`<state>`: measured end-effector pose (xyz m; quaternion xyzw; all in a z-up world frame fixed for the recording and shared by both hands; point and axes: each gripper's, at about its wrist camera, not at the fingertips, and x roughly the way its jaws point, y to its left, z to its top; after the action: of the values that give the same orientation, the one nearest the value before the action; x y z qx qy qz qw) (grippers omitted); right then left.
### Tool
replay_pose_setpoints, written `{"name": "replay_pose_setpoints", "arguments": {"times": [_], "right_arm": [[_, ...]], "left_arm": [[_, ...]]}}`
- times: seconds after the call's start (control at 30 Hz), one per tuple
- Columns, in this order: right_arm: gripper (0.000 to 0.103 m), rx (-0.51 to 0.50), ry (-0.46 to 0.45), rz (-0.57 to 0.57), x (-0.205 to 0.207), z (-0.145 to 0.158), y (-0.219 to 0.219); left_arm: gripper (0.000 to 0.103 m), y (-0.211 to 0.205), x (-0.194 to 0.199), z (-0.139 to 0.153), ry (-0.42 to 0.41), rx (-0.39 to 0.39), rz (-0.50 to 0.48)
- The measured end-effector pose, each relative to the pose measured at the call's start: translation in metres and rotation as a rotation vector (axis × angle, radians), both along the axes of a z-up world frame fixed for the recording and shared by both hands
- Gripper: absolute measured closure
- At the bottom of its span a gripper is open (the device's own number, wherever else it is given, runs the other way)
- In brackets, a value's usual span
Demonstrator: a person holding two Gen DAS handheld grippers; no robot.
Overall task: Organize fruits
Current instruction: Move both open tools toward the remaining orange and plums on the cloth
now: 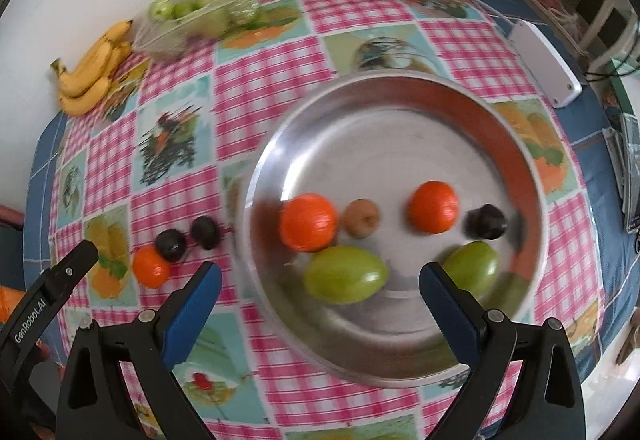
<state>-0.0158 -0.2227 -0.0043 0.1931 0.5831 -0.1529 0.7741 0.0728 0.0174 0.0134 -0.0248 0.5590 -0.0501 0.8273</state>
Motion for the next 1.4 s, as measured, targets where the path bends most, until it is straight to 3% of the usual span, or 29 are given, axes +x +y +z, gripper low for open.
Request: {"name": "replay_pose_setpoints", "arguments": {"times": [0.23,0.7,0.8,1.07,1.4], "right_arm": [[0.004,0.028,-0.001,0.068,0.007,-0.003,0.029],[0.004,0.085,0.008,0.173,0.016,-0.017,0.062],[0.004,0.096,0.019,0.196,0.019,-0.022,0.070],[0.004,-0.013,0.055,0.265,0.021,-0.029,0.090],[0.004,-0.008,0.036,0.348,0.031,-0.027,0.111]], "left_arm": [[0.000,0.025,-0.003,-0.001,0.003,-0.002,0.062],[0.000,0.023,-0.007,-0.015,0.045,-0.039,0.051],[0.000,0.022,-0.007,-0.025,0.068,-0.003,0.058],[0.000,0.032,-0.006,-0.042,0.129,0.029,0.099],[0.000,0.044,-0.006,-0.056,0.173,0.045,0.136]]}}
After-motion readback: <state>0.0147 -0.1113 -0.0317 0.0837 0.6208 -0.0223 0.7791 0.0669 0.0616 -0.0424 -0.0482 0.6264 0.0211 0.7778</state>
